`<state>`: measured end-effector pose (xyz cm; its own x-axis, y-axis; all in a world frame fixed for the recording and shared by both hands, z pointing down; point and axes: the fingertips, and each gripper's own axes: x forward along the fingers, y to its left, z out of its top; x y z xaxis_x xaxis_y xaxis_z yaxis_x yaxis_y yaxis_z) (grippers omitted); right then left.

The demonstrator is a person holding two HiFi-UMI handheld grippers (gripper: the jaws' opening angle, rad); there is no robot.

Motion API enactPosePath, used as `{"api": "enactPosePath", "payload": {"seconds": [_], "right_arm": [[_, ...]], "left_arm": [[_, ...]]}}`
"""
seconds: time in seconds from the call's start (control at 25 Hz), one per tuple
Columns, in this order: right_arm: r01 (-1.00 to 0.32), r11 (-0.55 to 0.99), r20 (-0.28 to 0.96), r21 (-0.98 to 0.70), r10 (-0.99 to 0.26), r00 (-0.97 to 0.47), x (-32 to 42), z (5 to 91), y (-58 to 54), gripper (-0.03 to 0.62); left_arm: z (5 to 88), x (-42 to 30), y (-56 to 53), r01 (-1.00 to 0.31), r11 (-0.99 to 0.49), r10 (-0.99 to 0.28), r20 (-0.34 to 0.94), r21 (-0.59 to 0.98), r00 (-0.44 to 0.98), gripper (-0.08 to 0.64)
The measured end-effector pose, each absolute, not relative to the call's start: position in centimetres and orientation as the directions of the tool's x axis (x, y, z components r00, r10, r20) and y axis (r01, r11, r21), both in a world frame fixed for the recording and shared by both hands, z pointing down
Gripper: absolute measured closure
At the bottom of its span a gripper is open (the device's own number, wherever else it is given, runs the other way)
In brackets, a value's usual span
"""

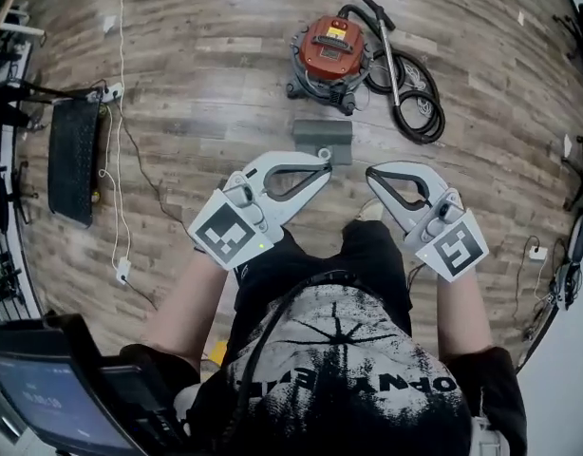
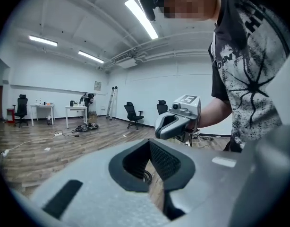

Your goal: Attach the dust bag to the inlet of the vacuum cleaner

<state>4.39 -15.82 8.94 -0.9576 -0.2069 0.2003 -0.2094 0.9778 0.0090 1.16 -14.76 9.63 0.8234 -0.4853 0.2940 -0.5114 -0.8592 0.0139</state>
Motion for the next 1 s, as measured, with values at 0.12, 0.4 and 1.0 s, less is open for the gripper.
{"api": "enactPosePath", "payload": {"seconds": [0.12, 0.4, 1.0], "right_arm": [[-0.180, 0.984, 0.240, 0.009, -0.177, -0.955, 5.0, 12.1, -17.0, 0.584], [-0.062, 0.991, 0.504, 0.120, -0.114, -0.856, 5.4, 28.0, -18.7, 0.558], [0.244, 0.962, 0.756, 0.119, 0.072, -0.651, 3.2, 82.6, -20.5, 0.397]], "left_arm": [[12.2, 1.3, -15.5, -0.520, -0.854, -0.488, 0.325, 0.014, 0.810, 0.561], [24.7, -0.3, -17.9, -0.455, -0.891, -0.423, 0.362, 0.003, 0.831, 0.561], [65.9, -3.7, -25.5, -0.465, -0.884, -0.446, 0.361, -0.036, 0.819, 0.561]]}}
